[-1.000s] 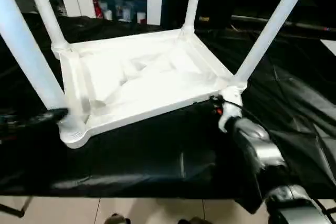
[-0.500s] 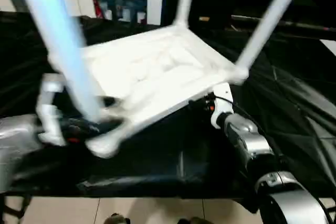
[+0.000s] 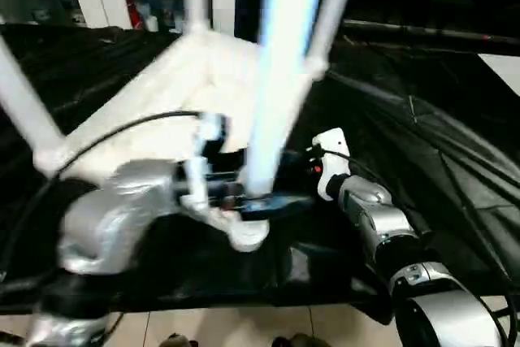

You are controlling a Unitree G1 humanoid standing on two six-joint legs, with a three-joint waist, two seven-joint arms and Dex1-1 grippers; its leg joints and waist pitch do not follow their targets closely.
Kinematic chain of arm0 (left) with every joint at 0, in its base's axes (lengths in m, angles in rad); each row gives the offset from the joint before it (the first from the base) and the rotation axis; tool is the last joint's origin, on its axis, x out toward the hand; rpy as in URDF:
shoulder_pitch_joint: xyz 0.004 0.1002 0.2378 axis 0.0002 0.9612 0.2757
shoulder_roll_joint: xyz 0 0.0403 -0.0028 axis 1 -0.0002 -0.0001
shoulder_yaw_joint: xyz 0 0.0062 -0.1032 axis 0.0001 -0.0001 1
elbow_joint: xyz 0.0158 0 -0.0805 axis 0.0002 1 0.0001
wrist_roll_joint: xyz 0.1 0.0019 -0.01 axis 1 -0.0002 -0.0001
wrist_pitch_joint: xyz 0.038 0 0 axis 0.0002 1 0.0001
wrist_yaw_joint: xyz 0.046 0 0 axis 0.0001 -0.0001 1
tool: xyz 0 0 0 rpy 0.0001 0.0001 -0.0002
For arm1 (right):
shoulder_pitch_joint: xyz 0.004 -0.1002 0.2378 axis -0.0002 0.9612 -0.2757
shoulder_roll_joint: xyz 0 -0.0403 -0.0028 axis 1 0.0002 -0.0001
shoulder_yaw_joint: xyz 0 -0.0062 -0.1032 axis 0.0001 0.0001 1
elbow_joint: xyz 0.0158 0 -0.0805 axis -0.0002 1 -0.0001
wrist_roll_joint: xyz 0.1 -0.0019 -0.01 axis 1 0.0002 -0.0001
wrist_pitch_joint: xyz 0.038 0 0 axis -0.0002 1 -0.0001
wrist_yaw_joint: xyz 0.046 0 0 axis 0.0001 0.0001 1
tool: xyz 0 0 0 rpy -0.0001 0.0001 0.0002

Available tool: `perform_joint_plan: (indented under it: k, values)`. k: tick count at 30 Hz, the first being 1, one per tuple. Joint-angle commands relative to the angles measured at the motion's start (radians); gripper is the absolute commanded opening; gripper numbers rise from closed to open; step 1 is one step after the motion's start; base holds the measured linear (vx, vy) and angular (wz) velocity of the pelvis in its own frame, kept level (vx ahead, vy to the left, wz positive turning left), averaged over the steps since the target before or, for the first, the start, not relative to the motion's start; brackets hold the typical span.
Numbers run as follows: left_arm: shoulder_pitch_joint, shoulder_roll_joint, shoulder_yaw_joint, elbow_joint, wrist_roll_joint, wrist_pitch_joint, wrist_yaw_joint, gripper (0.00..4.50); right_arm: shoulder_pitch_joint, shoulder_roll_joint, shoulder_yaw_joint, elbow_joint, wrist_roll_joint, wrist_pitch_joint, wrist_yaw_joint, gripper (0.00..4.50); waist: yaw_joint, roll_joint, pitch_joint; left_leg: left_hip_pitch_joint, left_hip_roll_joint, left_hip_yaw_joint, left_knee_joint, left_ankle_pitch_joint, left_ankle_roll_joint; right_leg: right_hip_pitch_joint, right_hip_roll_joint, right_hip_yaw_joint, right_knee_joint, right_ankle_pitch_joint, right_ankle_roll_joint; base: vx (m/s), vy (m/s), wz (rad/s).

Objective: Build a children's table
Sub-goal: Rotate table base

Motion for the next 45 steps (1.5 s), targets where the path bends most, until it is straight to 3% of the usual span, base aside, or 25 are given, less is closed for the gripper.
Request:
perform_joint_plan:
  k: [1, 9, 12, 19, 23, 24, 25, 26, 28, 35, 41, 45]
  values:
    - [-0.03, -0.037, -0.069, 0.017, 0.039, -0.034, 0.017, 4.42, -0.002, 0.053, 0.069, -0.016, -0.007, -0.007, 0.084, 3.32, 0.011, 0.013, -0.068, 0.009, 0.022, -0.013, -0.065, -0.199, -0.008, 0.054, -0.062, 0.054, -0.075, -0.176, -0.19, 0.0, 0.0, 0.0]
    - [-0.073, -0.098, -0.104, 0.1, 0.113, -0.124, 0.073, 4.42, 0.004, 0.054, 0.07, -0.014, -0.022, -0.017, 0.106, 3.32, 0.014, 0.012, -0.069, 0.01, 0.025, -0.014, -0.064, -0.198, 0.004, 0.055, -0.065, 0.053, -0.075, -0.167, -0.207, 0.0, 0.0, 0.0]
    - [-0.099, -0.094, -0.099, 0.186, 0.205, -0.192, 0.142, 4.42, -0.008, 0.043, 0.048, 0.006, -0.031, -0.036, 0.072, 3.32, 0.014, 0.014, -0.069, 0.012, 0.025, -0.015, -0.065, -0.208, 0.006, 0.053, -0.064, 0.053, -0.078, -0.177, -0.201, 0.0, 0.0, 0.0]
    - [-0.126, -0.078, -0.103, 0.307, 0.333, -0.295, 0.244, 4.42, -0.034, -0.005, -0.007, 0.029, -0.019, -0.047, 0.051, 3.32, 0.016, 0.012, -0.07, 0.012, 0.026, -0.017, -0.065, -0.214, 0.007, 0.053, -0.067, 0.052, -0.079, -0.191, -0.2, 0.0, 0.0, 0.0]
    - [-0.127, -0.085, -0.086, 0.318, 0.326, -0.307, 0.257, 4.42, -0.035, -0.043, -0.027, 0.01, -0.003, -0.044, 0.079, 3.32, 0.022, 0.011, -0.072, 0.013, 0.027, -0.014, -0.063, -0.203, 0.012, 0.053, -0.065, 0.052, -0.076, -0.159, -0.212, 0.0, 0.0, 0.0]
    - [-0.124, -0.081, -0.083, 0.317, 0.323, -0.303, 0.255, 4.42, -0.03, -0.056, -0.031, -0.005, 0.004, -0.04, 0.096, 3.32, 0.025, 0.011, -0.072, 0.012, 0.026, -0.014, -0.063, -0.193, 0.016, 0.055, -0.066, 0.052, -0.074, -0.145, -0.217, 0.0, 0.0, 0.0]
    - [-0.119, -0.071, -0.08, 0.311, 0.318, -0.291, 0.248, 4.42, -0.02, -0.071, -0.033, -0.028, 0.013, -0.033, 0.122, 3.32, 0.027, 0.017, -0.075, 0.012, 0.026, -0.014, -0.062, -0.192, 0.017, 0.056, -0.066, 0.052, -0.073, -0.139, -0.22, 0.0, 0.0, 0.0]
    - [-0.105, -0.049, -0.089, 0.295, 0.32, -0.278, 0.228, 4.42, -0.005, -0.088, -0.028, -0.058, 0.014, -0.029, 0.15, 3.32, 0.027, 0.011, -0.076, 0.011, 0.026, -0.013, -0.061, -0.187, 0.021, 0.058, -0.065, 0.051, -0.072, -0.128, -0.221, 0.0, 0.0, 0.0]
    - [-0.061, 0.019, -0.12, 0.236, 0.323, -0.231, 0.169, 4.42, 0.036, -0.13, -0.012, -0.132, 0.012, -0.018, 0.207, 3.32, 0.029, 0.011, -0.075, 0.009, 0.027, -0.015, -0.062, -0.18, 0.028, 0.06, -0.067, 0.051, -0.071, -0.128, -0.215, 0.0, 0.0, 0.0]
    - [0.075, 0.17, -0.193, 0.026, 0.288, -0.095, 0.071, 4.42, 0.135, -0.248, 0.023, -0.308, -0.005, 0.041, 0.302, 3.32, 0.04, 0.016, -0.071, 0.016, 0.031, -0.012, -0.064, -0.19, 0.019, 0.049, -0.061, 0.051, -0.074, -0.157, -0.224, 0.0, 0.0, 0.0]
    - [0.106, 0.261, -0.217, -0.049, 0.339, -0.026, 0.079, 4.05, 0.219, -0.308, 0.053, -0.475, -0.011, 0.102, 0.366, 3.32, 0.049, 0.015, -0.064, 0.02, 0.03, -0.018, -0.071, -0.275, -0.01, 0.046, -0.063, 0.052, -0.092, -0.33, -0.157, 0.0, 0.0, 0.0]
    - [0.106, 0.291, -0.227, -0.065, 0.393, 0.028, 0.123, 3.66, 0.274, -0.34, 0.084, -0.588, -0.004, 0.151, 0.403, 3.32, 0.05, 0.016, -0.066, 0.019, 0.029, -0.018, -0.07, -0.265, -0.013, 0.044, -0.063, 0.054, -0.092, -0.317, -0.151, 0.0, 0.0, 0.0]
